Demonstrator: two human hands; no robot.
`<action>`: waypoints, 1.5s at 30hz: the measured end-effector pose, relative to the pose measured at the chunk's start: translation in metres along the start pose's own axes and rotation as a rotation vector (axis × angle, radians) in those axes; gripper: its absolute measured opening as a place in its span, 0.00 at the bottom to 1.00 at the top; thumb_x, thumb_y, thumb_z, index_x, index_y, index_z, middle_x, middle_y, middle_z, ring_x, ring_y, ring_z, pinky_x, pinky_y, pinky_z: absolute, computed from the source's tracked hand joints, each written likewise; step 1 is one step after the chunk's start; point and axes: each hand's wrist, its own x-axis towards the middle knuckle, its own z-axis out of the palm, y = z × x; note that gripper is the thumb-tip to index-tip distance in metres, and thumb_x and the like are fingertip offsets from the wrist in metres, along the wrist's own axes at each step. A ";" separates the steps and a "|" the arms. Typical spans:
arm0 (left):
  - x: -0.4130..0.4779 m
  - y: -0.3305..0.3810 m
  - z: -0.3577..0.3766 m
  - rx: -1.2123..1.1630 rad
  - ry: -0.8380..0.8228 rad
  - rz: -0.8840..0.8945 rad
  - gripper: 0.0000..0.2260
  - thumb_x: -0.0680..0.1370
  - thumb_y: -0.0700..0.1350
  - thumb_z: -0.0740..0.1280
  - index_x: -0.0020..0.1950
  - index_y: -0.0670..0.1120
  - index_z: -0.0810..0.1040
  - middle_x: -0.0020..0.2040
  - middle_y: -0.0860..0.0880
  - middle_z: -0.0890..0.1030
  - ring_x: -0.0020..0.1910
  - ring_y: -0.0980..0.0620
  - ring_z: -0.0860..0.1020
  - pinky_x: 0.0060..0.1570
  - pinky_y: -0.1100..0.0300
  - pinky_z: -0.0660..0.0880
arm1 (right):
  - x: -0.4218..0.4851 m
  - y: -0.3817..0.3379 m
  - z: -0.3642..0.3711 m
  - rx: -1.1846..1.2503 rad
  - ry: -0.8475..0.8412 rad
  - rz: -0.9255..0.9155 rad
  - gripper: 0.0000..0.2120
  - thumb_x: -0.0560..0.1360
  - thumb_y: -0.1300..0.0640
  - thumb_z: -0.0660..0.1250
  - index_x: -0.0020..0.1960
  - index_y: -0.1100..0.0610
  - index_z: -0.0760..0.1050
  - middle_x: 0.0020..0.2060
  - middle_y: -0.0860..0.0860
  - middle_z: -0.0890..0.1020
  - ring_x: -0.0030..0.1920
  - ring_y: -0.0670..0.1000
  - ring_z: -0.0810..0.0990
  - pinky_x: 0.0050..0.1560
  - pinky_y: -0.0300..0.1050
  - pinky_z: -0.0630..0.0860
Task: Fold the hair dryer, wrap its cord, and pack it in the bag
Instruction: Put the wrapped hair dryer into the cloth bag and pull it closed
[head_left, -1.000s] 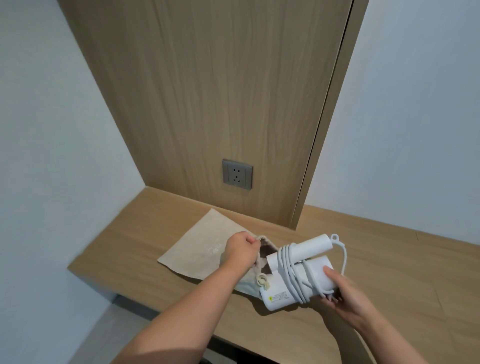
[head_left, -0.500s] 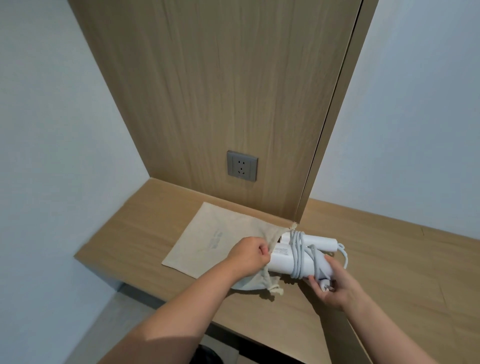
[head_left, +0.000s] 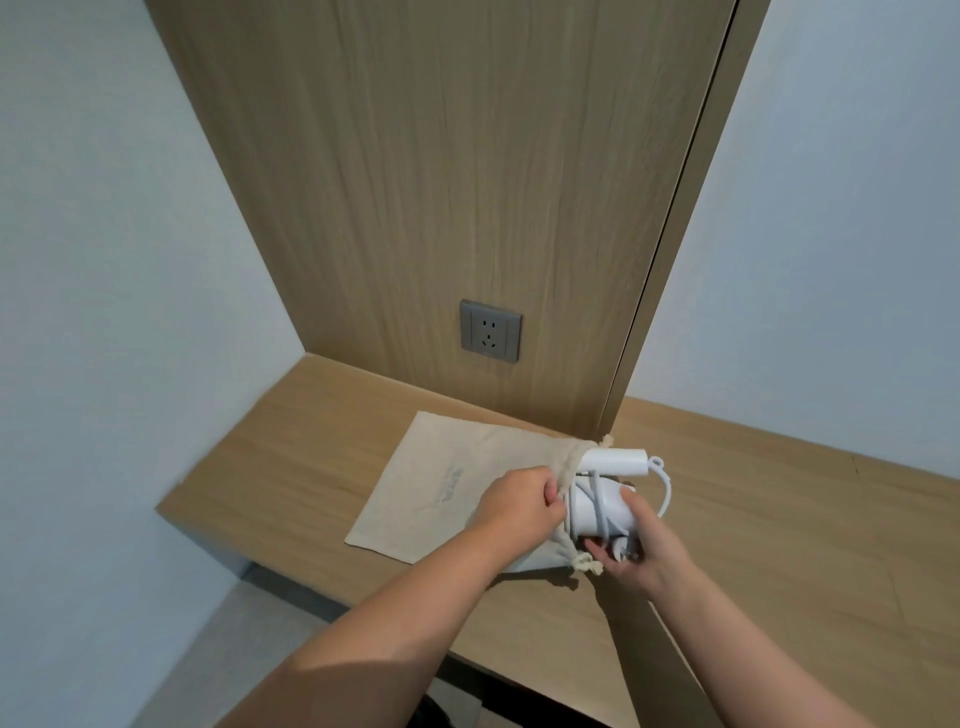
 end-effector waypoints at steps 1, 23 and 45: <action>-0.002 0.001 0.000 0.090 0.012 0.000 0.06 0.76 0.46 0.63 0.41 0.47 0.72 0.40 0.47 0.78 0.40 0.47 0.75 0.37 0.53 0.69 | 0.002 0.000 0.002 0.052 -0.003 0.019 0.14 0.74 0.53 0.68 0.56 0.58 0.70 0.44 0.57 0.77 0.43 0.56 0.78 0.58 0.57 0.75; 0.004 -0.004 0.022 0.105 -0.083 -0.298 0.13 0.75 0.52 0.64 0.51 0.44 0.79 0.51 0.45 0.81 0.51 0.44 0.79 0.42 0.59 0.70 | 0.014 -0.023 0.011 -0.222 -0.107 0.194 0.21 0.75 0.52 0.66 0.61 0.66 0.71 0.54 0.66 0.78 0.50 0.65 0.79 0.48 0.61 0.79; -0.015 -0.037 0.035 -0.043 -0.069 -0.121 0.13 0.74 0.45 0.65 0.30 0.49 0.66 0.30 0.52 0.71 0.34 0.49 0.72 0.34 0.58 0.67 | 0.029 -0.012 -0.038 -0.637 -0.286 -0.132 0.06 0.75 0.71 0.63 0.50 0.66 0.77 0.41 0.56 0.84 0.38 0.46 0.86 0.38 0.37 0.82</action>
